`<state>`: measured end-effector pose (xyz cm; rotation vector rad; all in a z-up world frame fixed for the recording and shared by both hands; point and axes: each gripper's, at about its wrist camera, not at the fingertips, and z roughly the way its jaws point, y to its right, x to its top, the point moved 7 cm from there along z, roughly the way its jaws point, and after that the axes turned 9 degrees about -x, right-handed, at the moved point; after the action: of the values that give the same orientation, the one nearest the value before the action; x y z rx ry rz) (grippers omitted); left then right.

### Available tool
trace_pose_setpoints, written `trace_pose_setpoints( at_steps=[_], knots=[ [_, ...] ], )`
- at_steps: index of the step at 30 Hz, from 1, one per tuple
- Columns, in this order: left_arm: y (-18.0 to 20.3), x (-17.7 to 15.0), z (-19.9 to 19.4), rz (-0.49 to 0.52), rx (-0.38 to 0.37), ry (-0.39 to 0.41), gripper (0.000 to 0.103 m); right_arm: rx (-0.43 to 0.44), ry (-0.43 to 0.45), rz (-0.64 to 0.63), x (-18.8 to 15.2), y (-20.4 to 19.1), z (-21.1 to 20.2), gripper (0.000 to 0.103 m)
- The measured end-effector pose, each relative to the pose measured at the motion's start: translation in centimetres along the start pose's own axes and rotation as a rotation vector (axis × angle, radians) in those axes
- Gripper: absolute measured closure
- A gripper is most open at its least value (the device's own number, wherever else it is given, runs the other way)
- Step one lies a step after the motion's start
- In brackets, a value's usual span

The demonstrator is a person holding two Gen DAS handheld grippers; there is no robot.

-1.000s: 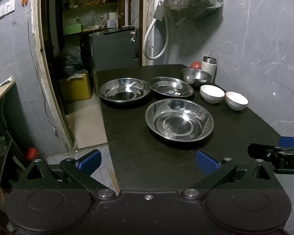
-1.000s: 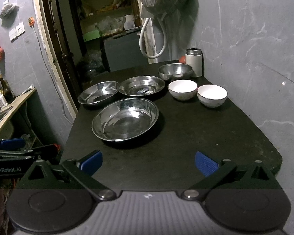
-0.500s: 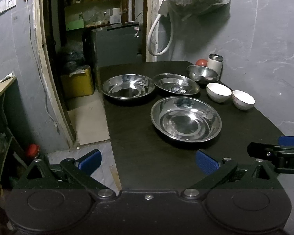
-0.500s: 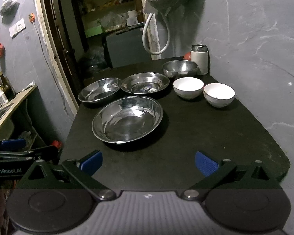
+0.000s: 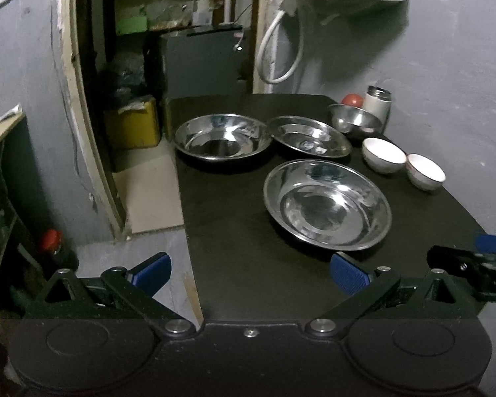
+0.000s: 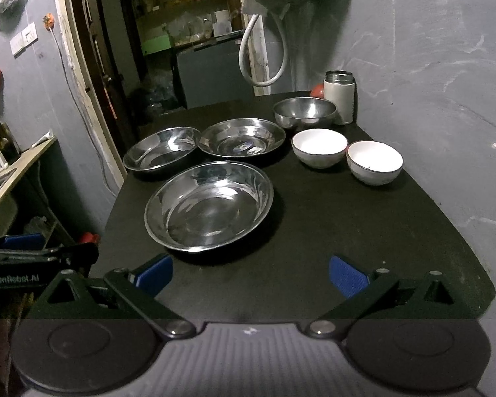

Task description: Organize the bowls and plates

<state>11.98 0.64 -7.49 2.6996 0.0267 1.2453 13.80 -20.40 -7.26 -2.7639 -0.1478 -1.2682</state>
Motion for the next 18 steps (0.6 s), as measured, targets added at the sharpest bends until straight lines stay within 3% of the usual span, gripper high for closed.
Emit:
trace_pose_setpoints(
  at_steps=[7,13,18],
  knots=[
    [-2.8,3.0,2.2,-0.045,0.052,0.021,0.001,0.022,0.022,-0.036,2.5,-0.7,2.2,0.0],
    [-6.3,6.9,4.7,-0.093,0.128,0.018,0.001,0.089,0.031,-0.066,5.7,-2.2,5.0,0.0],
    [-8.5,10.1,6.4,-0.078,0.166,0.007,0.001,0.168,0.037,-0.07,8.3,-3.9,7.1,0.0]
  ],
)
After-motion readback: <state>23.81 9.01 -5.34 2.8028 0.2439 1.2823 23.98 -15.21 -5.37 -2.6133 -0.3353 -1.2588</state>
